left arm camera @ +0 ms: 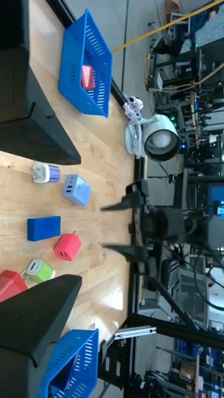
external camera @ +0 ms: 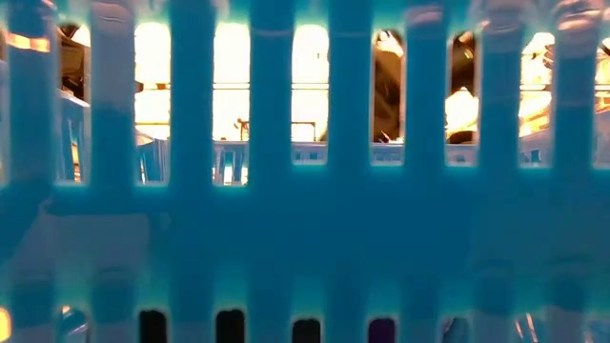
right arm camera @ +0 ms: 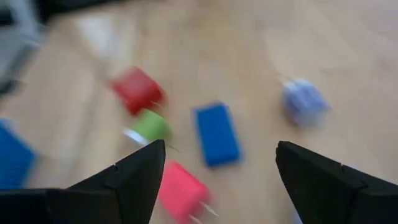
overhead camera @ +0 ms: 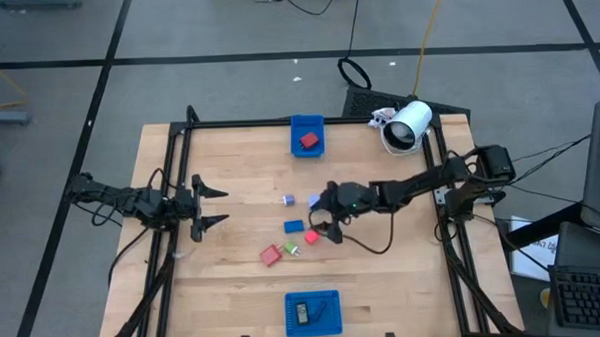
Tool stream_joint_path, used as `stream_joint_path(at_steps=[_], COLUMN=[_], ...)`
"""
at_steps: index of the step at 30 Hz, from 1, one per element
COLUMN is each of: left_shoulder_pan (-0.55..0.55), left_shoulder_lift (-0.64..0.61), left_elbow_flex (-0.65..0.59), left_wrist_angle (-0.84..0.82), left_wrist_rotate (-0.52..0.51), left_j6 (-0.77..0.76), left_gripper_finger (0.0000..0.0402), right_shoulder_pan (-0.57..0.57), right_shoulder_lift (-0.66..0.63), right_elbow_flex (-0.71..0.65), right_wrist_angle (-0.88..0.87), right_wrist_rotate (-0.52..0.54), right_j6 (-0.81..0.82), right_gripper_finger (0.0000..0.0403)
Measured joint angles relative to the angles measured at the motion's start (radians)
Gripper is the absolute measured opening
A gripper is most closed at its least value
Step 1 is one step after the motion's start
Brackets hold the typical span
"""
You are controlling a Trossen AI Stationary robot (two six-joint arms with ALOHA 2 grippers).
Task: Pick & Place Office items
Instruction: Put the blue charger adapter into the top blue bin
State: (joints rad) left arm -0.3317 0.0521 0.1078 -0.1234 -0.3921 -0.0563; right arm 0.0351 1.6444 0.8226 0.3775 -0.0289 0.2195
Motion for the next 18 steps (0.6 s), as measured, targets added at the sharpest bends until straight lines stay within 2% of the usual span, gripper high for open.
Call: stream_joint_path(at_steps=[4, 9, 14, 18], left_shoulder_pan=[0.0, 0.0, 0.0, 0.0], left_shoulder_lift=[0.0, 0.0, 0.0, 0.0], left_elbow_flex=[0.0, 0.0, 0.0, 0.0], left_wrist_angle=[0.0, 0.0, 0.0, 0.0], left_wrist_rotate=[0.0, 0.0, 0.0, 0.0], left_j6=[0.0, 0.0, 0.0, 0.0], left_gripper_finger=[0.0312, 0.0323, 0.0328, 0.0322], right_shoulder_pan=[-0.001, -0.008, -0.025, -0.042], right_shoulder_lift=[0.0, 0.001, 0.038, 0.104], right_elbow_flex=[-0.066, -0.143, -0.17, -0.17], right_wrist_angle=[0.016, 0.08, 0.176, 0.251], right_wrist_rotate=[0.114, 0.285, 0.286, 0.235], right_j6=[-0.011, -0.102, -0.06, -0.05], right_gripper_finger=[0.0292, 0.0297, 0.0323, 0.0348])
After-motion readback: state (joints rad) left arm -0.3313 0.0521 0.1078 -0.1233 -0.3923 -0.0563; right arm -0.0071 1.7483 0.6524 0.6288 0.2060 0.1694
